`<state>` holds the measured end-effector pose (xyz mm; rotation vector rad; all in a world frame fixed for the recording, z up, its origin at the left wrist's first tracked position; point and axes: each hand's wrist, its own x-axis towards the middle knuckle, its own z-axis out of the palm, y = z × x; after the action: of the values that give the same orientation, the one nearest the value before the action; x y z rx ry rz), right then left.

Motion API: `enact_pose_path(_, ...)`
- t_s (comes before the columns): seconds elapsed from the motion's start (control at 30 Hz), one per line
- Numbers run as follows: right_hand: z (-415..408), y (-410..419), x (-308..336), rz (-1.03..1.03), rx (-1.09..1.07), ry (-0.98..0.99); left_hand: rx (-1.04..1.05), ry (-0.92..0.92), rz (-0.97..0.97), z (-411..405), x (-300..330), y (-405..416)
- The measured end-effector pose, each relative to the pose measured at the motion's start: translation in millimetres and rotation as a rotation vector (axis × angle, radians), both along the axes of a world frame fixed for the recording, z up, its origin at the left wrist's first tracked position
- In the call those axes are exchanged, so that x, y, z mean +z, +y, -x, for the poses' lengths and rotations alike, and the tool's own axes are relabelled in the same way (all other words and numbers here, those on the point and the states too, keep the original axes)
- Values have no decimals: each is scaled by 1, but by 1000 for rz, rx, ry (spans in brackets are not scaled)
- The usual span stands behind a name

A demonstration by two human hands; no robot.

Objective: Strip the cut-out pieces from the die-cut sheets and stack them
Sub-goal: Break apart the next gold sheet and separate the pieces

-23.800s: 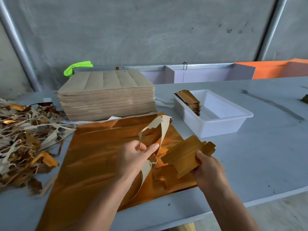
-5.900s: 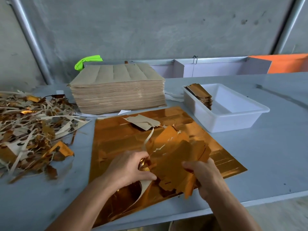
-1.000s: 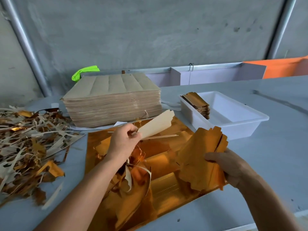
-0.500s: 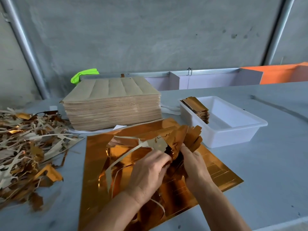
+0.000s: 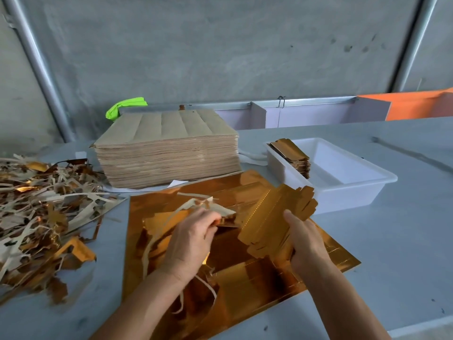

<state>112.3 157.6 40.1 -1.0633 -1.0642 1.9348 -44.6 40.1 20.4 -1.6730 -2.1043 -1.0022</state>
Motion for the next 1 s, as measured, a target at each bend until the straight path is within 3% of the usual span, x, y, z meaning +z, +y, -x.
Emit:
enact_pose_path(0.27,-24,12,0,-2,-35,-100,332,-297,14,31,6,1)
enact_pose_path(0.43,-29,6,-7,6,-22,-92,214,-203,452,32,2,2)
enact_pose_path(0.53,-32,7,-10,-7,-37,-109,213,41,658,24,-2,3)
enact_pose_path(0.63,-31,4,-12,-23,-24,-116,210,302,612,20,-6,6)
enact_pose_path(0.7,-31,2,-14,-38,-18,-131,190,375,615,21,-9,7)
enact_pose_path(0.87,-21,0,-14,-150,-105,-248,291,223,360,21,-3,7)
enact_pose_path(1.0,3,-14,-12,-261,-53,-296,248,223,225,5,8,14)
